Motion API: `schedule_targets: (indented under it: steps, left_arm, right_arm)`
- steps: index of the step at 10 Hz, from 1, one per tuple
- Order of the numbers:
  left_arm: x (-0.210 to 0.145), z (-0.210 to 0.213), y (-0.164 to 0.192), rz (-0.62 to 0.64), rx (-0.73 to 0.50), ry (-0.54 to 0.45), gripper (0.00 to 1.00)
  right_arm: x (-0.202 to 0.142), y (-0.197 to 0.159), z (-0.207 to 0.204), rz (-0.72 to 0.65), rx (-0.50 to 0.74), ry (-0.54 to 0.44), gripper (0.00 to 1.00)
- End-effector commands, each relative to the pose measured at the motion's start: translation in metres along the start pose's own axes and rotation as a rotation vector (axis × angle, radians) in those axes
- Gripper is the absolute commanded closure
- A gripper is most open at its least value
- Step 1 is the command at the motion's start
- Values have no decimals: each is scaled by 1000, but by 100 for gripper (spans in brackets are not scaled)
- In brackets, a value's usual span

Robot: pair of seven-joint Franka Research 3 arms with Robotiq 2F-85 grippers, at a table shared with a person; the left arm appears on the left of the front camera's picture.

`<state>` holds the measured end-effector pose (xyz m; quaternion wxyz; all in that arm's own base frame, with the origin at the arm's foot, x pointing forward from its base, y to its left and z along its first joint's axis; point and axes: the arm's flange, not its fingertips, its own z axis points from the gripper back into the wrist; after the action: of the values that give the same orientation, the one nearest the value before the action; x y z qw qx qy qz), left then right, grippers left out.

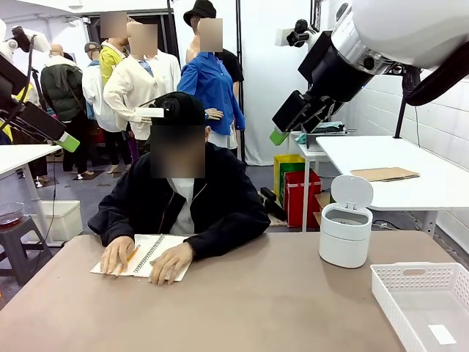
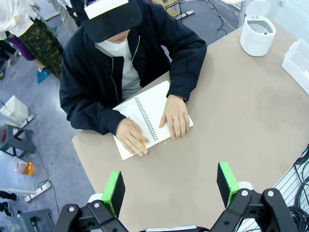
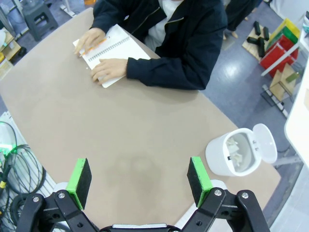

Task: Sort the paper based on its condition.
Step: If a person hands you a paper, place it in the Organizing basket , and if it's crumpled, put it in the Trash can.

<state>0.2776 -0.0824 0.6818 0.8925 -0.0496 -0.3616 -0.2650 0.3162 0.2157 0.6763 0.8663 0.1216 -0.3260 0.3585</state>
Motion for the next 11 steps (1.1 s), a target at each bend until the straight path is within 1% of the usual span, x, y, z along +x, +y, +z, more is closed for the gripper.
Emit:
schedule_targets:
  steps: [1,11]
  left_arm:
    - [-1,0,2,4,0,1,0]
    - [-1,0,2,4,0,1,0]
  right_arm:
    - [2,0,-2,0,2,4,0]
    - [2,0,-2,0,2,4,0]
